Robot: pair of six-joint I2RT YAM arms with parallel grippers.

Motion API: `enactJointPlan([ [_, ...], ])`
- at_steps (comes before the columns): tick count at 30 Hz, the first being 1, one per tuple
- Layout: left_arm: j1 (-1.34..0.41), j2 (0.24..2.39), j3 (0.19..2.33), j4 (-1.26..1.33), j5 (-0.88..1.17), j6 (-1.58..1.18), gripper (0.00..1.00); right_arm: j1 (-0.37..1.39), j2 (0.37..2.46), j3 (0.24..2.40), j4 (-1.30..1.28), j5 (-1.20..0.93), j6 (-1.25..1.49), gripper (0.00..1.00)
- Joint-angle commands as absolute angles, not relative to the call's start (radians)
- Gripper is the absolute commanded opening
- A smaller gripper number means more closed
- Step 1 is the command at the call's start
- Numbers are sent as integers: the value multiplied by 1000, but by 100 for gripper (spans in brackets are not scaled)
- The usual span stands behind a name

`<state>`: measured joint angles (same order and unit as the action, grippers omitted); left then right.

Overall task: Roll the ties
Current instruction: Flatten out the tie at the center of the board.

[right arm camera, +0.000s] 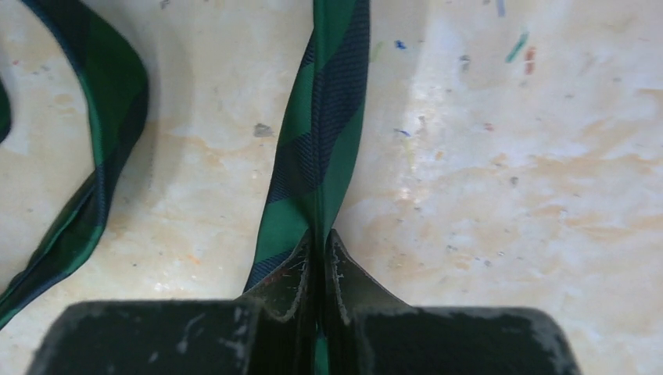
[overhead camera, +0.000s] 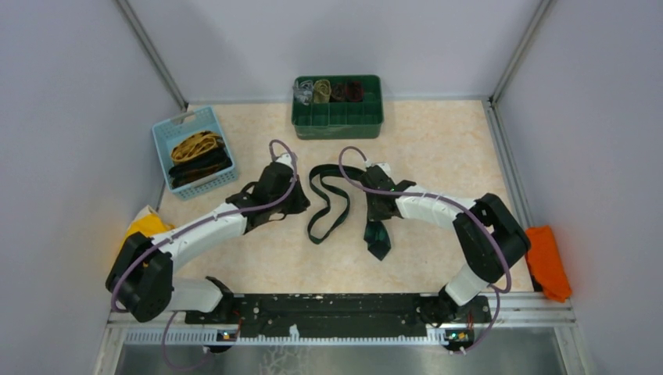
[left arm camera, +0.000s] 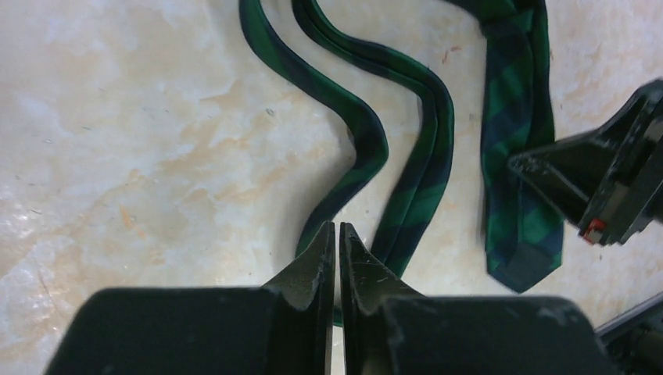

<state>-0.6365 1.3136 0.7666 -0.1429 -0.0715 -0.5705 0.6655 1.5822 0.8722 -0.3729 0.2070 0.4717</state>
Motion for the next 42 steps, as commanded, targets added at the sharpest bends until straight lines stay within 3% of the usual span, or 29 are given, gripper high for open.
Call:
enactJointPlan([
  [1, -701, 1348, 807, -259, -132, -543, 12, 662, 1566, 954, -492, 364, 442, 0],
  [5, -768, 1387, 837, -388, -186, -568, 20, 625, 1524, 971, -534, 395, 421, 0],
  [11, -901, 1411, 866, -514, -270, -599, 44, 578, 1487, 970, -539, 384, 376, 0],
  [14, -927, 1420, 857, -511, -273, -612, 52, 578, 1486, 972, -531, 369, 370, 0],
  [30, -945, 1606, 863, -419, -375, -629, 56, 577, 1493, 956, -488, 304, 355, 0],
  [33, -945, 1628, 858, -397, -383, -627, 52, 578, 1500, 956, -485, 302, 352, 0],
  [34, -945, 1634, 855, -389, -385, -627, 44, 577, 1504, 956, -485, 302, 353, 0],
  [37, -945, 1653, 854, -382, -403, -641, 0, 577, 1507, 963, -487, 301, 347, 0],
  [42, -945, 1575, 827, -437, -403, -702, 0, 567, 1508, 993, -513, 294, 334, 0],
])
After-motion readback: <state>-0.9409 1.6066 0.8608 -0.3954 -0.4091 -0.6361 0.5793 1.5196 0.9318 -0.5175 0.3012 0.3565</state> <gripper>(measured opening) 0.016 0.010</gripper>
